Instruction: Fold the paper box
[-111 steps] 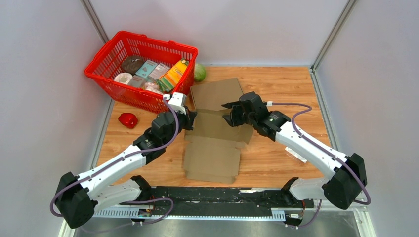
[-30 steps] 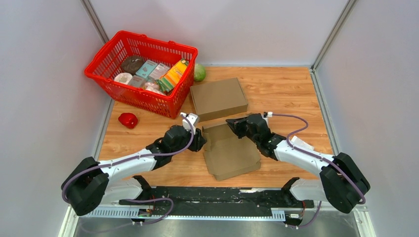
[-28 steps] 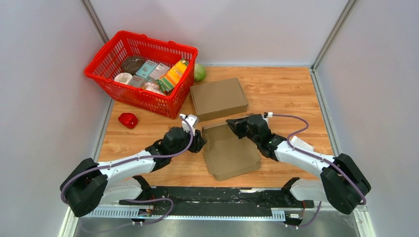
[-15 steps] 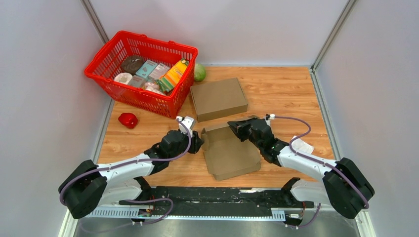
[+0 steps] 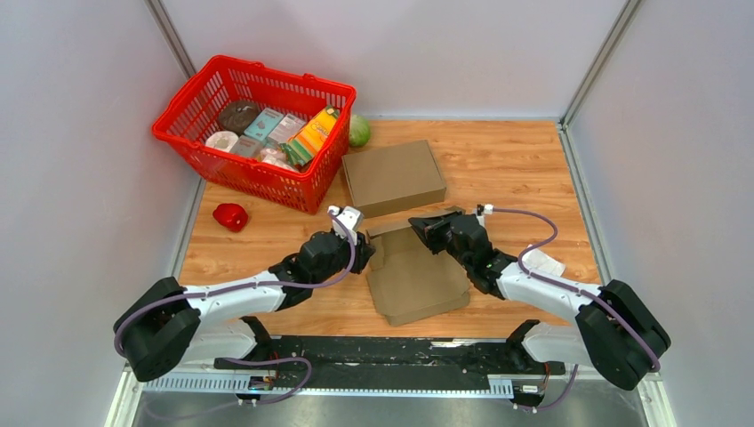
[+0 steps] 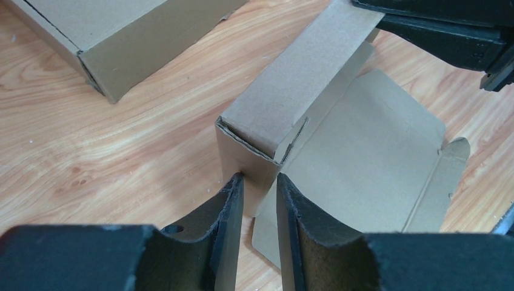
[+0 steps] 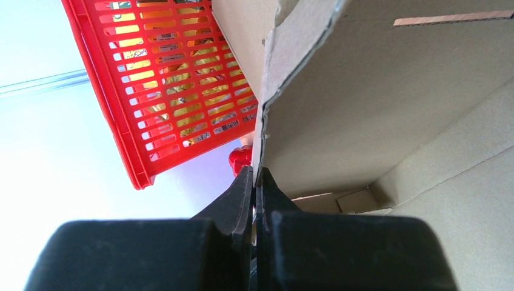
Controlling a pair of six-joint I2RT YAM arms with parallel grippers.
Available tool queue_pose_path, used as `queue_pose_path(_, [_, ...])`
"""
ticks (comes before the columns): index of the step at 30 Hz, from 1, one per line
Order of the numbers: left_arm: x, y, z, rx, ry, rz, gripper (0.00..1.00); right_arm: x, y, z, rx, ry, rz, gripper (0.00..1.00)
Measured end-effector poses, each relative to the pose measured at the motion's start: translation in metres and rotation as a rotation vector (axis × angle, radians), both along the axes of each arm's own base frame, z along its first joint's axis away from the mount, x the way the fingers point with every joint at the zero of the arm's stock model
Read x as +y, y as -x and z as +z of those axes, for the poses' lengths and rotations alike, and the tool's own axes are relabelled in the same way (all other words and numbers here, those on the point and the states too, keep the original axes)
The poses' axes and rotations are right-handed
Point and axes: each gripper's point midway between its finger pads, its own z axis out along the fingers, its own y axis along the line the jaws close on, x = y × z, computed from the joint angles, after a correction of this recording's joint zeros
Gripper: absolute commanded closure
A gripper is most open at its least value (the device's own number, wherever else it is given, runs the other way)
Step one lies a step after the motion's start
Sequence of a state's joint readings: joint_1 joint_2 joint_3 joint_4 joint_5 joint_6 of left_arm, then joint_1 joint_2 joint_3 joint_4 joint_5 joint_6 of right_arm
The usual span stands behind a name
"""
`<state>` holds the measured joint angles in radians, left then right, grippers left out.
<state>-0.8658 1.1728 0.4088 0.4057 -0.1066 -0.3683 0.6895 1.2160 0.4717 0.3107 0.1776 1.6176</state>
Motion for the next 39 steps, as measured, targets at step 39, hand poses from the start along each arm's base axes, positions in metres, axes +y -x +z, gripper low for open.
queue_pose_path(39, [0.010, -0.046, -0.019, -0.090, -0.325, 0.749, 1.00, -0.001, 0.009, 0.001, 0.009, -0.084, -0.018, 1.00])
